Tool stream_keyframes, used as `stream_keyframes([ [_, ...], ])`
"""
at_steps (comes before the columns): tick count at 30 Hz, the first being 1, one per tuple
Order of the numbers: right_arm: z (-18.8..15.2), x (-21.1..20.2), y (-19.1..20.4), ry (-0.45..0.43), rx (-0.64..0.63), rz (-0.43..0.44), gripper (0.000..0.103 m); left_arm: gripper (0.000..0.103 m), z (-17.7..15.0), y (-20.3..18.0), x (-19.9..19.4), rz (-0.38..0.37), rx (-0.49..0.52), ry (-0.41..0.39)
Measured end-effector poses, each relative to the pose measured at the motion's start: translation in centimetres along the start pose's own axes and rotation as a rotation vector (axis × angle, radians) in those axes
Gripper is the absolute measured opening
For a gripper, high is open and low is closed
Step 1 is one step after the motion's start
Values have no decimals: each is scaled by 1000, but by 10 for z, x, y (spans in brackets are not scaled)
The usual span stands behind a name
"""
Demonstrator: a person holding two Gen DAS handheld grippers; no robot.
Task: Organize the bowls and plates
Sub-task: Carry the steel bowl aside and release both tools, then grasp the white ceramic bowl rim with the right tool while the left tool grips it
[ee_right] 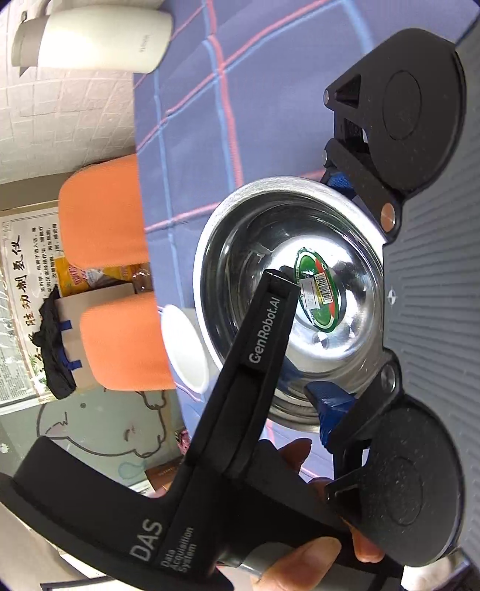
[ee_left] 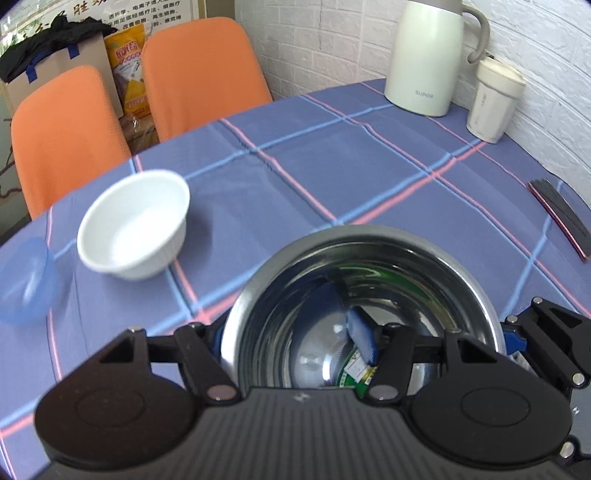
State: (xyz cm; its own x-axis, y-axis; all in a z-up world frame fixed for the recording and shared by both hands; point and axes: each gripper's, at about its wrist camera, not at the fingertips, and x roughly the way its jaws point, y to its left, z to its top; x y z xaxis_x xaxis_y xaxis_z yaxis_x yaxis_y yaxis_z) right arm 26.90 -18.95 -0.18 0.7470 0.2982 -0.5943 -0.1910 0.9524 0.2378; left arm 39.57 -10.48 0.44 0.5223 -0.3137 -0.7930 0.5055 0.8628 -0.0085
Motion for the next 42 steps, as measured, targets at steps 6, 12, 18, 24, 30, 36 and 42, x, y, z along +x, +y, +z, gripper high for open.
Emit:
stream_keyframes([
  [6,-20,-16,16,15,-6,-3,85,62,-42,-5,-21,-36,-40,-9],
  [12,-33,-11,20,61,-24,15,85,62,-62,-1,-19,-45,-83,11],
  [18,-34,-15,9,75,34,38,84,75,-66,6,-20,-68,-115,-29],
  [24,-28,-52,-13,-39,70,-49,84,85,-64,34,-55,-11,-174,-128],
  [30,-13,-44,-25,-39,92,-69,84,90,-68,64,-81,46,-230,-166],
  [36,16,-29,-14,-41,-34,-61,84,90,-66,96,-89,93,-255,-173],
  [42,52,4,-6,-12,-198,-17,84,90,-43,127,-86,119,-254,-179],
])
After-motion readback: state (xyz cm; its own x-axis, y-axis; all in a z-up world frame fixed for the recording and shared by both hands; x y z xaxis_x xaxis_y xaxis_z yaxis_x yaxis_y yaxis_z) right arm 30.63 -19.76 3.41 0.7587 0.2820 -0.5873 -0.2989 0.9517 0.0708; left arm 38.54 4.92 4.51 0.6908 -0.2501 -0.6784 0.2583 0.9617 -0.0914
